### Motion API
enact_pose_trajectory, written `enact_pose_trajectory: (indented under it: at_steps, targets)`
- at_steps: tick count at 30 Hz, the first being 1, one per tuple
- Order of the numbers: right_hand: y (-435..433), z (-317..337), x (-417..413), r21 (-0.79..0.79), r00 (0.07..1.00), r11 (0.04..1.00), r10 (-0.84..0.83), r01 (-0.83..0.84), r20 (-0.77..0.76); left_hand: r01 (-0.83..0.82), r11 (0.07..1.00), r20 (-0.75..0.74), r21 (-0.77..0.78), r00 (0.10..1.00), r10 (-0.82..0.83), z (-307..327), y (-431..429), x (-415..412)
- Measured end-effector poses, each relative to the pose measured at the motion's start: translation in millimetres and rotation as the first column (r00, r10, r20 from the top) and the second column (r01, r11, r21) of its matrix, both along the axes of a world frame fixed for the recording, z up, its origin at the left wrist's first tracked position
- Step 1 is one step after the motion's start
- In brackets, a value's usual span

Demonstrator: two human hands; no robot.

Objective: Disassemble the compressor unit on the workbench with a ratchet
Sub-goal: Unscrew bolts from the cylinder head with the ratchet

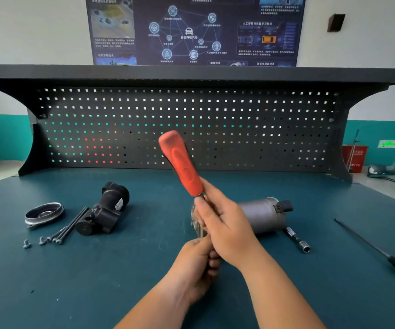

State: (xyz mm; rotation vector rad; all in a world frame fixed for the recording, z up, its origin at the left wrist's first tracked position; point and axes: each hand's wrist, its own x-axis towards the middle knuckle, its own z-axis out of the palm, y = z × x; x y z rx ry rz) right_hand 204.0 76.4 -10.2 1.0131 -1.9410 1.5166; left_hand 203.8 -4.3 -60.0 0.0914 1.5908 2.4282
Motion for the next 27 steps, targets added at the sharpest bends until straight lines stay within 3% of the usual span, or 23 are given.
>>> enact_pose_trajectory:
  at_steps: [2,4,6,8,10,12,14,16,20,23,25,27]
  targets:
    - [-2,-1,0,-0.046,0.998,0.998,-0.055,0.053,-0.031,0.009,1.0,-0.021,0.006,1.0,-0.009,0,0,0]
    - [-4,1,1,-0.269,0.995,0.959,-0.076,0.092,0.069,0.012,1.0,-0.019,0.024,1.0,-0.012,1,0,0]
    - [-3,3,-1,-0.534,0.967,0.821,-0.081,0.201,0.24,0.021,0.999,0.002,0.05,1.0,-0.021,2,0,0]
    - [3,4,-6,-0.722,0.907,0.6,-0.016,0.345,0.42,0.039,0.997,0.003,0.072,0.999,-0.039,4,1,0]
    - [9,6,-10,-0.802,0.836,0.397,0.135,0.446,0.531,0.04,0.997,-0.012,0.072,0.999,-0.039,5,2,1]
    - [11,6,-11,-0.812,0.809,0.35,0.2,0.468,0.552,0.031,0.998,-0.009,0.046,0.999,-0.031,5,2,1]
    - [9,6,-11,-0.805,0.848,0.432,0.149,0.406,0.508,0.015,1.0,0.033,0.008,0.999,-0.016,4,1,1]
    - [5,8,-8,-0.743,0.912,0.601,0.055,0.295,0.407,0.012,0.999,0.063,-0.04,0.998,-0.01,3,0,0]
    - [1,6,-3,-0.341,0.981,0.94,0.052,0.014,0.185,0.003,0.998,0.035,-0.068,0.999,-0.001,1,-1,0]
    - [0,0,1,0.02,0.999,0.999,0.027,-0.028,0.046,-0.012,0.998,0.013,-0.059,1.0,0.013,-1,-1,0]
    - [-2,-1,2,0.014,0.999,0.999,0.033,-0.033,0.022,-0.011,0.999,-0.003,-0.052,1.0,0.011,0,-1,0]
    - [-4,1,2,-0.153,0.997,0.988,0.031,-0.021,0.066,-0.02,0.999,-0.009,-0.042,1.0,0.02,0,-1,0]
